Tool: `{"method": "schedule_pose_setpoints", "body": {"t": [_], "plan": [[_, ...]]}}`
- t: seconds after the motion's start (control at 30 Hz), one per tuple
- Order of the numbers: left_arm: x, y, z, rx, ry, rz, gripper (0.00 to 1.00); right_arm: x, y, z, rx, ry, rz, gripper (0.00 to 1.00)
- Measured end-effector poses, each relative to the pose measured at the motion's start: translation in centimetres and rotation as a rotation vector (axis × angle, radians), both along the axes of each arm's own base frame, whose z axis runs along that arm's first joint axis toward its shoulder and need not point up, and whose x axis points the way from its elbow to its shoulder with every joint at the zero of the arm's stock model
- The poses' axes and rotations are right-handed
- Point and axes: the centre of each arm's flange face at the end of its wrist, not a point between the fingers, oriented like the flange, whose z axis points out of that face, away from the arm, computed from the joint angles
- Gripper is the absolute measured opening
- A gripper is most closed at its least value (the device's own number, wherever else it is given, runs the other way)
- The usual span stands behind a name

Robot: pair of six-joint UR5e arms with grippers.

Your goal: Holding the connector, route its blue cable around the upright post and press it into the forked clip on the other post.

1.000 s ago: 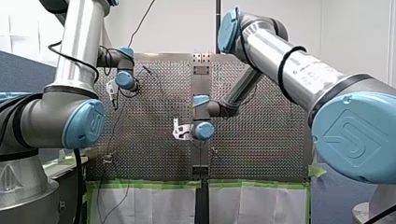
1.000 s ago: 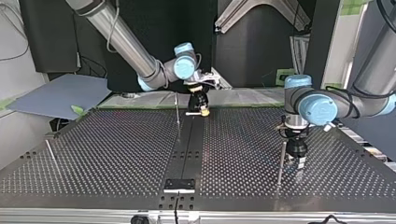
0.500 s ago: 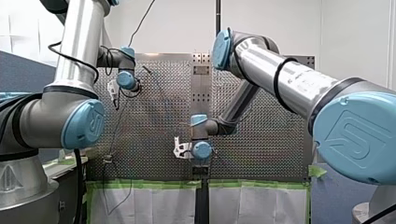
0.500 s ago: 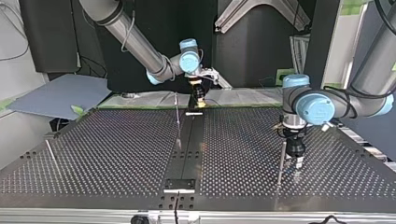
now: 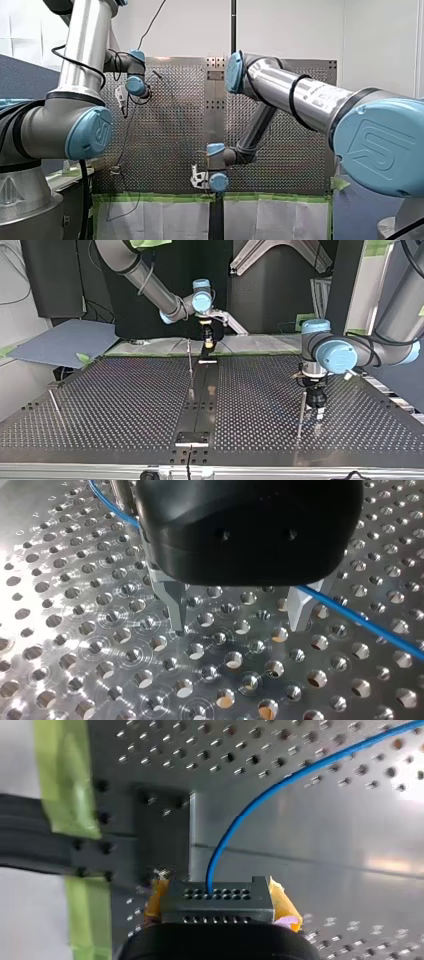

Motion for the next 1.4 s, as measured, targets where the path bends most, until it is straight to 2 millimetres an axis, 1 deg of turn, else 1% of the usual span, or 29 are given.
{"method": "schedule_pose_setpoints", "body": {"t": [0.2,0.5,0.6,0.73,1.0,1.13,1.23,1.3,1.4], "plan": [[0.0,0.0,0.0,0.001,0.000,0.004,1.00,-1.4,0.2,-3.6,0.011,0.008,-0.030,0.00],[0.0,0.0,0.0,0.001,0.000,0.005,1.00,-5.3,1.7,-9.7,0.063,0.032,-0.066,0.00],[0.0,0.0,0.0,0.001,0.001,0.004,1.00,-7.1,2.4,-12.0,0.083,0.047,-0.080,0.00],[-0.1,0.0,0.0,0.001,0.005,0.004,1.00,-9.4,3.8,-15.0,0.106,0.077,-0.095,0.00],[-0.1,0.0,-0.1,0.001,0.011,0.010,1.00,-12.4,5.9,-19.3,0.128,0.118,-0.129,0.00],[-0.1,0.0,-0.1,0.001,0.012,0.011,1.00,-14.5,7.4,-21.5,0.150,0.145,-0.142,0.00],[-0.2,0.0,-0.1,0.001,0.012,0.011,1.00,-16.0,8.4,-22.8,0.164,0.159,-0.151,0.00],[-0.2,0.0,-0.1,0.001,0.013,0.011,1.00,-16.5,8.6,-22.8,0.162,0.157,-0.156,0.00],[-0.2,0.0,-0.1,0.001,0.014,0.011,1.00,-16.9,8.4,-22.1,0.150,0.146,-0.164,0.00]]}}
